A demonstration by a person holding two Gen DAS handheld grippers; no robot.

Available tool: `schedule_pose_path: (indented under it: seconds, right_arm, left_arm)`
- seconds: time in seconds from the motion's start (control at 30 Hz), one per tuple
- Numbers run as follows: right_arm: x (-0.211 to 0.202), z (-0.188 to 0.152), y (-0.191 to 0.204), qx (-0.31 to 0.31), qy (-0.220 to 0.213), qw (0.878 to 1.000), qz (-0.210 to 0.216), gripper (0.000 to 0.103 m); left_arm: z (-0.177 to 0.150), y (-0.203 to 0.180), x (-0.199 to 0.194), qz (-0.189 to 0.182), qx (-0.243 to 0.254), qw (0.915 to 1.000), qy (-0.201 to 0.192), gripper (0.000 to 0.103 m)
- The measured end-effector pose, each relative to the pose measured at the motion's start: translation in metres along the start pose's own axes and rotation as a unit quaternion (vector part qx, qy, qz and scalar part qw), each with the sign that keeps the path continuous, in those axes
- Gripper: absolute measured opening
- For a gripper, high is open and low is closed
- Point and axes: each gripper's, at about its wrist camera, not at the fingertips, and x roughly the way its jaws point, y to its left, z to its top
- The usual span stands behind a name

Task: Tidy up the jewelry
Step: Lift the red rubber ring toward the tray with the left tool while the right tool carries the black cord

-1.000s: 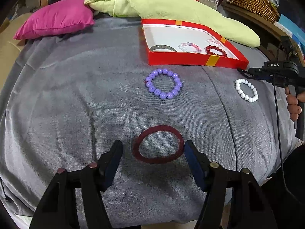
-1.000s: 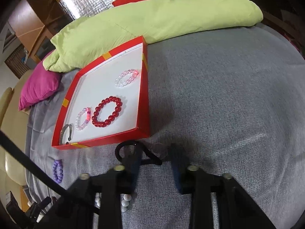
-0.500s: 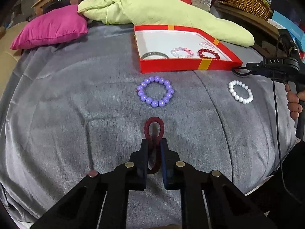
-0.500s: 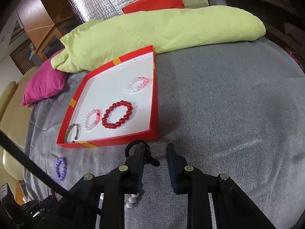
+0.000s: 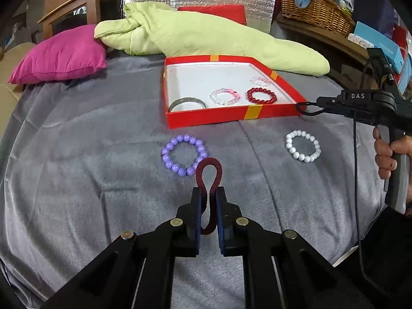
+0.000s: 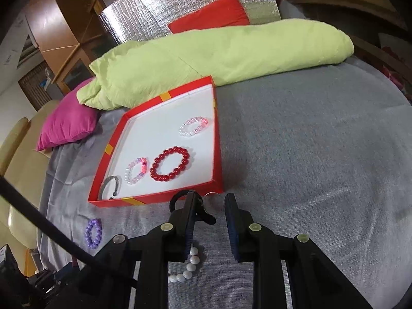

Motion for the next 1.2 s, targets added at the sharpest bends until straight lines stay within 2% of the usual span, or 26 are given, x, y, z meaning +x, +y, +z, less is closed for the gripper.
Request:
schedule_pose_path:
  seconds: [0.23,0.4,0.93,1.2]
  right_arm:
    - [0.002,-0.004,0.016,-0.015,-0.008,1.0,0.005,0.024]
    - [0.003,-0.005,0.021,-0.019,-0.011,1.0,0.009,0.024]
    - [-0.017,0.006,-0.001,0.029,-0.033,0.998,0.053,0.024]
    - [-0.028,0.01,-0.013,0.048,-0.043,0.995,0.073,0.024]
  left_arm:
    - [0.009,-0.011,-0.004,-0.022,-0.002,0.9997,-0.013,0.011]
    - [0.014,-0.014,-0.004,-0.022,-0.003,0.9996,-0.018,0.011]
    - [0.018,-0.029,0.012,0.003,0.002,1.0,-0.008,0.011]
    - [0.023,-0.038,0.014,-0.005,0.008,0.9999,-0.011,0.011]
